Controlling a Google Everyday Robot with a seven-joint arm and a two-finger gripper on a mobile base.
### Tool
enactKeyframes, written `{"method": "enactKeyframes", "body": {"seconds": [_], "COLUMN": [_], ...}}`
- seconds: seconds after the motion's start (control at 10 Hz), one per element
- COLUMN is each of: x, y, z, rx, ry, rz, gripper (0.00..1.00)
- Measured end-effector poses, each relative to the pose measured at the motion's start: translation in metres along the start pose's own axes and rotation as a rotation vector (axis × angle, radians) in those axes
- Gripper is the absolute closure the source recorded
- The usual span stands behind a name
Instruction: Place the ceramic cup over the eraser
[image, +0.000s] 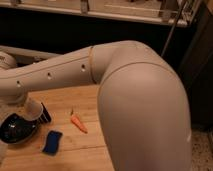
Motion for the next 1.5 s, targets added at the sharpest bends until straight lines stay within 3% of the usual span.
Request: {"method": "enactKeyframes", "body": {"seconds": [0.3,0.8,1.2,1.5], "x": [0.001,0.017,0.032,0.043], "y": [-0.021,-0.014,-0.011,-0.014], "z": [0.034,0.111,0.155,0.175], "rx": [-0.001,-0.116,-0.187,-0.211], "ry": [0.054,0.153,0.184,0.190], "rz": [0.044,0.094,0.121,0.145], "gripper": [0.90,0.90,0.90,0.90]}}
